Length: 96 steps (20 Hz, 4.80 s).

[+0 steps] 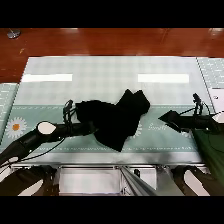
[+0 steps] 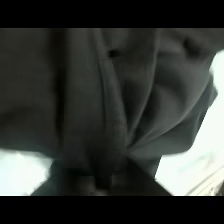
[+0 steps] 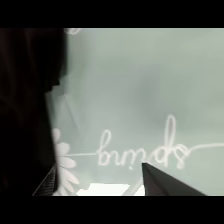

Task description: Fold the shirts.

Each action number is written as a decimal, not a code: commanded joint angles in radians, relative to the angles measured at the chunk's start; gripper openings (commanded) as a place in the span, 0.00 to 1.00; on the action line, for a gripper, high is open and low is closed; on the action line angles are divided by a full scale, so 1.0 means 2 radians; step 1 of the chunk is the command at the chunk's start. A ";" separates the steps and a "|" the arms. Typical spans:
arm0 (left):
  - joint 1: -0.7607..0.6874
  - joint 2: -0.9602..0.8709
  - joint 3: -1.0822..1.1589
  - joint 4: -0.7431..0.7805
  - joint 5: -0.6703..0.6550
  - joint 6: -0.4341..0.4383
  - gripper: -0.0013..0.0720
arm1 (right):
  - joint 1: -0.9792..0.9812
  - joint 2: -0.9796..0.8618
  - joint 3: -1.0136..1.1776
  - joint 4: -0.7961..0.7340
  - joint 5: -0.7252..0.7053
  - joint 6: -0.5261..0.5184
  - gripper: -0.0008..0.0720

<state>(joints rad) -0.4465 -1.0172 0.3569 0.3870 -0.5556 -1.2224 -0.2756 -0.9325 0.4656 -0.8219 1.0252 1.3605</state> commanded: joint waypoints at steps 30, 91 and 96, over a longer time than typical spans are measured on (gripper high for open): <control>0.336 0.046 0.606 0.042 -0.295 0.048 0.06 | 0.185 -0.133 0.805 -0.155 0.186 0.046 0.06; 0.311 -0.048 0.063 0.057 -0.208 0.093 0.06 | -0.125 -0.174 0.077 0.005 0.097 -0.090 0.87; 0.311 -0.048 0.065 0.042 -0.217 0.094 0.06 | -0.004 -0.227 0.108 0.007 0.080 -0.079 0.87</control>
<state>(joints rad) 0.1783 -1.1133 0.4774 0.4992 -0.9710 -1.0378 -0.4019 -1.3304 0.6464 -0.8127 1.2140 1.1927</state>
